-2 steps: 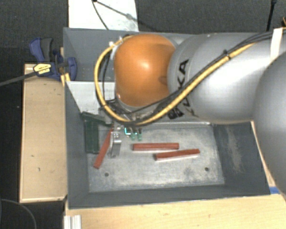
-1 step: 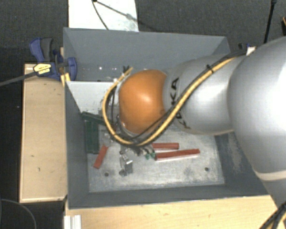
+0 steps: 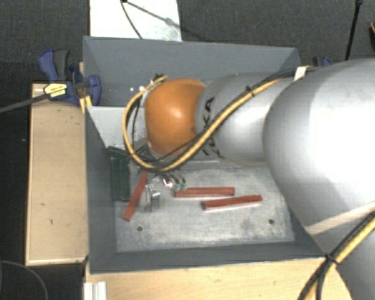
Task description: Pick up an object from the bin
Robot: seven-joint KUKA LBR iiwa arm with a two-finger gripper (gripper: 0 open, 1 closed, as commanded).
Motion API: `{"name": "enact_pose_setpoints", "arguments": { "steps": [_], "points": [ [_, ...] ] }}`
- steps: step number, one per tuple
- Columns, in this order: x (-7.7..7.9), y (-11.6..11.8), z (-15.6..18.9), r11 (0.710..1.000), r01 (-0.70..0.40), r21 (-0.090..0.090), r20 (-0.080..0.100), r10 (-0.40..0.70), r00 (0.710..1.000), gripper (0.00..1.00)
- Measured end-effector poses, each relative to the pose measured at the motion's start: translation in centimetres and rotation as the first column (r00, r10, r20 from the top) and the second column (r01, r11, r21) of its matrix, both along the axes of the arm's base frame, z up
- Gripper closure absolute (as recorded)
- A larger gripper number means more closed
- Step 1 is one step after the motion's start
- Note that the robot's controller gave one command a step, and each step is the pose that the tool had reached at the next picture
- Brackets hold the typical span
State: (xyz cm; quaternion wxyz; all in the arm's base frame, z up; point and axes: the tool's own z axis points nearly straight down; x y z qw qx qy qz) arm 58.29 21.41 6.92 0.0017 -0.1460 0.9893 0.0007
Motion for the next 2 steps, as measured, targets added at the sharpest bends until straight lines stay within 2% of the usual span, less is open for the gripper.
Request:
{"name": "enact_pose_setpoints", "arguments": {
  "steps": [1, 2],
  "points": [
    [-0.1, 0.0, 0.1, 1.000, 0.004, -0.001, -0.002, -0.004, 1.000, 1.00],
    [-1.4, 1.9, 15.3, 1.000, -0.007, 0.003, 0.008, 0.007, 1.000, 1.00]
  ]
}}
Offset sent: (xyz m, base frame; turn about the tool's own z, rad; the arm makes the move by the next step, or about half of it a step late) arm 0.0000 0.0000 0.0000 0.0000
